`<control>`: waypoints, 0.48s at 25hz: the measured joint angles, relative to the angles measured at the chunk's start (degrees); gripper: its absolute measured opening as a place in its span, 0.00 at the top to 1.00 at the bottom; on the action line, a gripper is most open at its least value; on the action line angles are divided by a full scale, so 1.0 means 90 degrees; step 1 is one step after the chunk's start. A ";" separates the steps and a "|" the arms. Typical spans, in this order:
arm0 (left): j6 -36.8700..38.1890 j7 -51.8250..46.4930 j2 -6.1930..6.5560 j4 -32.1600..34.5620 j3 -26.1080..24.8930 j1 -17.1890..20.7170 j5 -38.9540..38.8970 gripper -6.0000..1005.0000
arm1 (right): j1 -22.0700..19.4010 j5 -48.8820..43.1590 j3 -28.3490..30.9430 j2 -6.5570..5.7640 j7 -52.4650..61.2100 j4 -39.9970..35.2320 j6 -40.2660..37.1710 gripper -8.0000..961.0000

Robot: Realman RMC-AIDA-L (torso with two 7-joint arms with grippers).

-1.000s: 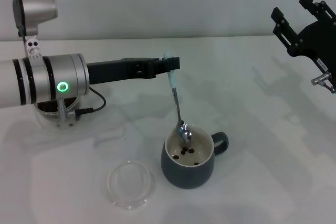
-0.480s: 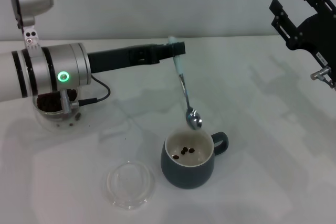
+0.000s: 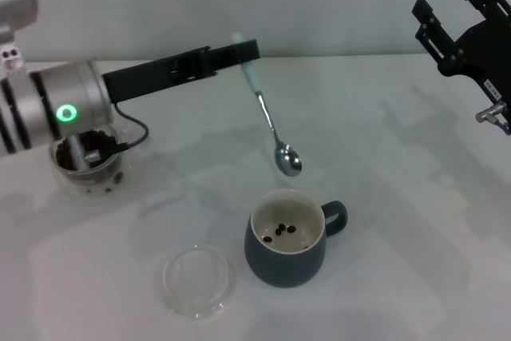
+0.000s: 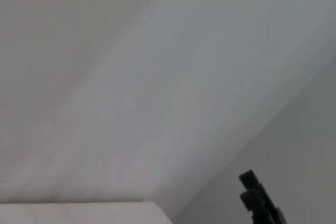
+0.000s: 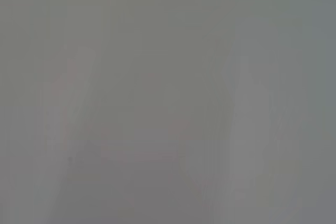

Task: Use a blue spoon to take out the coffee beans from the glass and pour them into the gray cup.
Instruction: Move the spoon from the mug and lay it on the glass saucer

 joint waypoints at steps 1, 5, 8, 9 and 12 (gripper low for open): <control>0.0066 0.0007 0.0002 0.0014 -0.0069 0.0081 -0.0037 0.86 | -0.0003 0.0000 -0.0001 0.0000 0.0000 0.0005 -0.0002 0.29; 0.0315 0.0083 -0.0031 0.0240 -0.0533 0.0516 -0.0083 0.86 | -0.0010 0.0007 -0.0009 0.0004 0.0000 0.0021 -0.0003 0.29; 0.0516 0.0153 -0.0049 0.0399 -0.0686 0.0808 -0.0122 0.86 | -0.0015 0.0001 -0.0016 0.0007 0.0000 0.0013 -0.0041 0.29; 0.0606 0.0161 -0.0046 0.0420 -0.0686 0.0888 -0.0157 0.86 | -0.0018 0.0002 -0.0018 0.0007 0.0000 0.0012 -0.0056 0.29; 0.0890 0.0231 -0.0013 0.0443 -0.0692 0.1128 -0.0332 0.86 | -0.0014 0.0011 -0.0019 0.0008 0.0006 0.0011 -0.0072 0.29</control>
